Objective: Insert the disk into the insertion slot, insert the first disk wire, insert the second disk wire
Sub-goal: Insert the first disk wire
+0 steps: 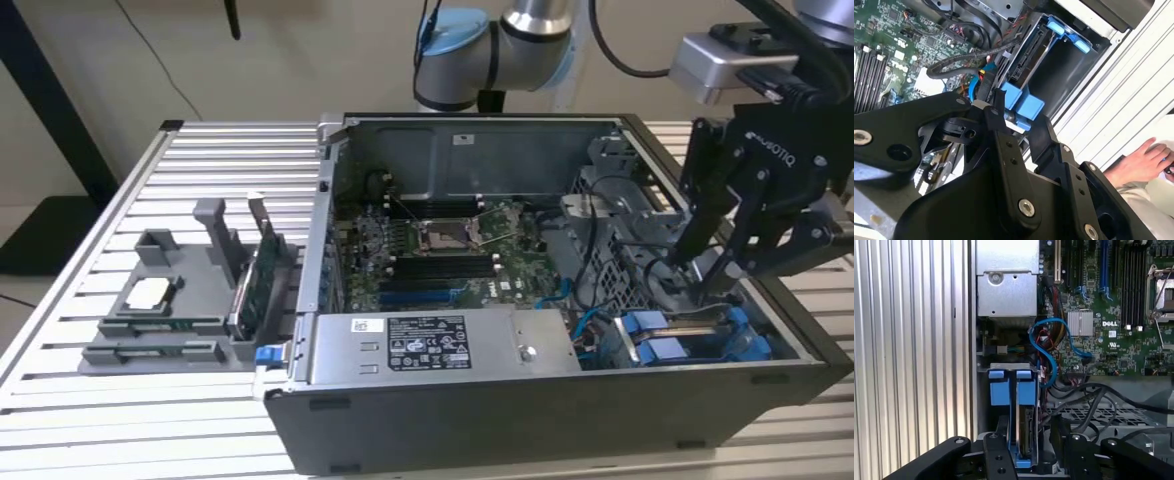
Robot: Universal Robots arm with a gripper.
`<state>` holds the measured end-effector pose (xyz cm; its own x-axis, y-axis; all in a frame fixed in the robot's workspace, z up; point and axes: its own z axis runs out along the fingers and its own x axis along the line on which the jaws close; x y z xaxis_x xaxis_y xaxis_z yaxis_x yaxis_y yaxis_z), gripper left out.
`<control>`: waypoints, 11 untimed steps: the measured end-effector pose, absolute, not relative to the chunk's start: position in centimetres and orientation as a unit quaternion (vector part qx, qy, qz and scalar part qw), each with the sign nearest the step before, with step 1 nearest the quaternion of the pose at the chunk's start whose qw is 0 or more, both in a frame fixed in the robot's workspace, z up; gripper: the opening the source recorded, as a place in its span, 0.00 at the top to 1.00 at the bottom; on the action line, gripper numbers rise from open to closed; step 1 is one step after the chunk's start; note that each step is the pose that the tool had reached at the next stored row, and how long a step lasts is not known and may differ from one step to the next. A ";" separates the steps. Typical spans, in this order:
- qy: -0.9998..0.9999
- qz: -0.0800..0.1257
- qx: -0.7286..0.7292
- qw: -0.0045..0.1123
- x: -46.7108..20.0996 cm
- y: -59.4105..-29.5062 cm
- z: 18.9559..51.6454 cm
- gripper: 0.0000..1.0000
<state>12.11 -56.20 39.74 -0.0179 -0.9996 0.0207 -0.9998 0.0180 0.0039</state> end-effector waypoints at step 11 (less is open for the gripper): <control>-0.713 0.006 0.701 0.008 12.1 -55.1 39.8 0.53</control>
